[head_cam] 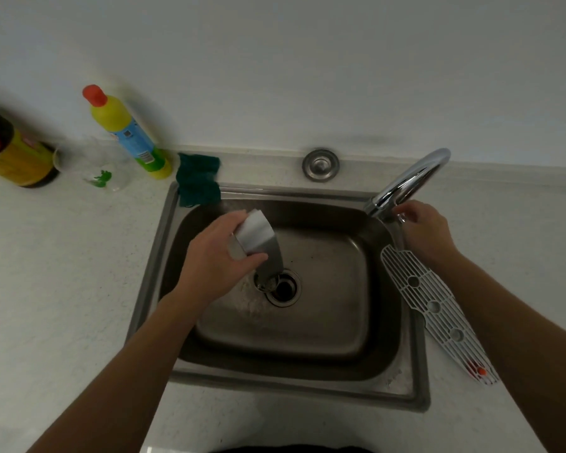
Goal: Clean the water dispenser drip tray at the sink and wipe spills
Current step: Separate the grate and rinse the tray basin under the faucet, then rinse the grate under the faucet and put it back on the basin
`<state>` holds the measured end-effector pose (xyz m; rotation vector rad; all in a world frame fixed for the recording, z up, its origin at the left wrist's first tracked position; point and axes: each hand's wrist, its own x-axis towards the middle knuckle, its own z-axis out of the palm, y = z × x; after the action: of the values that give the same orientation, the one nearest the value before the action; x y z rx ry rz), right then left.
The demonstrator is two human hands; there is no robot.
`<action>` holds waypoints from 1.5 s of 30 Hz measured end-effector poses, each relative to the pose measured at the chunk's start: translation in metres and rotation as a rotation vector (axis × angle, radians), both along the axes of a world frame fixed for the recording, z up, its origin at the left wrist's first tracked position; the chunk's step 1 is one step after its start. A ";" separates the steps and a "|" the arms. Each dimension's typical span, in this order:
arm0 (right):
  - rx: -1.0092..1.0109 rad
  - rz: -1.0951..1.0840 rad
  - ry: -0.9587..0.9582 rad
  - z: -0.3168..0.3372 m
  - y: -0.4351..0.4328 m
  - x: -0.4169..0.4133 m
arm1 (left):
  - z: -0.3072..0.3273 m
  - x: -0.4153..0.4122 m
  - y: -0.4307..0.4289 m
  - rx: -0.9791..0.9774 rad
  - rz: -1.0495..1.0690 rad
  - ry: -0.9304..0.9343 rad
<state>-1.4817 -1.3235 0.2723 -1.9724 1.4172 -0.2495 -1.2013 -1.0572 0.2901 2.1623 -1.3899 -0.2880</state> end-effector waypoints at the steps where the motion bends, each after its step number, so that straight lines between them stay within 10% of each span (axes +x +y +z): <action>1: 0.001 0.029 0.028 -0.002 -0.001 0.001 | -0.002 -0.004 -0.001 0.028 -0.006 0.005; 7: 0.047 0.350 0.209 -0.007 0.005 -0.002 | -0.020 -0.020 0.007 0.120 -0.010 0.052; 13: -0.004 0.593 0.833 -0.014 0.015 -0.005 | -0.016 -0.025 0.017 0.120 0.011 -0.063; 18: 0.000 0.527 0.824 -0.011 0.016 -0.009 | 0.001 -0.022 0.028 0.098 -0.006 -0.119; 28: 0.001 0.172 0.072 0.043 0.038 -0.008 | 0.038 0.033 0.127 -0.135 0.533 0.136; 34: 0.603 -0.312 -0.524 0.020 0.108 0.017 | 0.031 0.071 0.203 -0.378 0.917 0.199; 45: 1.037 -0.550 -0.734 -0.011 0.199 0.052 | -0.051 0.116 0.252 -0.231 1.069 0.290</action>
<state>-1.4295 -1.1250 0.2614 -0.5380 1.1684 -0.3387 -1.0853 -0.8053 0.2396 2.2197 -0.0079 -0.0140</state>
